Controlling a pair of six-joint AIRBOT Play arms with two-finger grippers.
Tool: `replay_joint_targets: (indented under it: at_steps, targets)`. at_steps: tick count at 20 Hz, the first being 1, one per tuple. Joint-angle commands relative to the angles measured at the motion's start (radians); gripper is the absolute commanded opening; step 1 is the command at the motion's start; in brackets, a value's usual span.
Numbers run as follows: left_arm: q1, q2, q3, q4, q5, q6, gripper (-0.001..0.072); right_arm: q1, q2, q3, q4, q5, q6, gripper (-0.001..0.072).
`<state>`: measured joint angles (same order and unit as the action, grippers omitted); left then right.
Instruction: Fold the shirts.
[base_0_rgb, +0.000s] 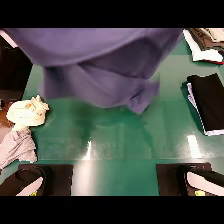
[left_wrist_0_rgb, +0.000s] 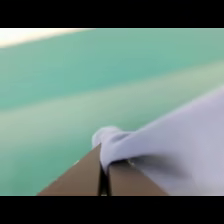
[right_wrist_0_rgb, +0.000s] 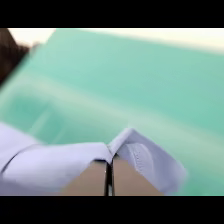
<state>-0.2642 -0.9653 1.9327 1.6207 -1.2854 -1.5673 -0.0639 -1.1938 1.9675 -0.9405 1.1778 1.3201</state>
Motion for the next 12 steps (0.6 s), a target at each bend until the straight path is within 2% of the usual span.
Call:
replay_joint_targets:
  at_steps: [1, 5, 8, 10, 12]
  targets:
    - [0.003, 0.004, 0.2, -0.047, -0.046, 0.004, 0.0023, -0.086, 0.152, 0.118, -0.005, -0.002, 0.0, 0.0016]
    - [0.003, 0.055, 0.227, -0.165, -0.008, 0.004, 0.0023, -0.268, 0.318, 0.067, -0.003, -0.028, 0.001, 0.0015]
    - [0.003, 0.083, 0.227, -0.195, -0.009, 0.004, 0.0022, -0.452, 0.404, 0.003, 0.002, -0.053, 0.003, 0.0015]
    - [0.003, 0.08, 0.215, -0.196, -0.043, 0.004, 0.0022, -0.533, 0.398, 0.001, 0.064, -0.029, 0.004, 0.0015]
    - [0.003, 0.08, 0.106, -0.195, -0.07, 0.004, 0.0022, -0.545, 0.348, 0.002, 0.183, 0.006, 0.004, 0.0015]
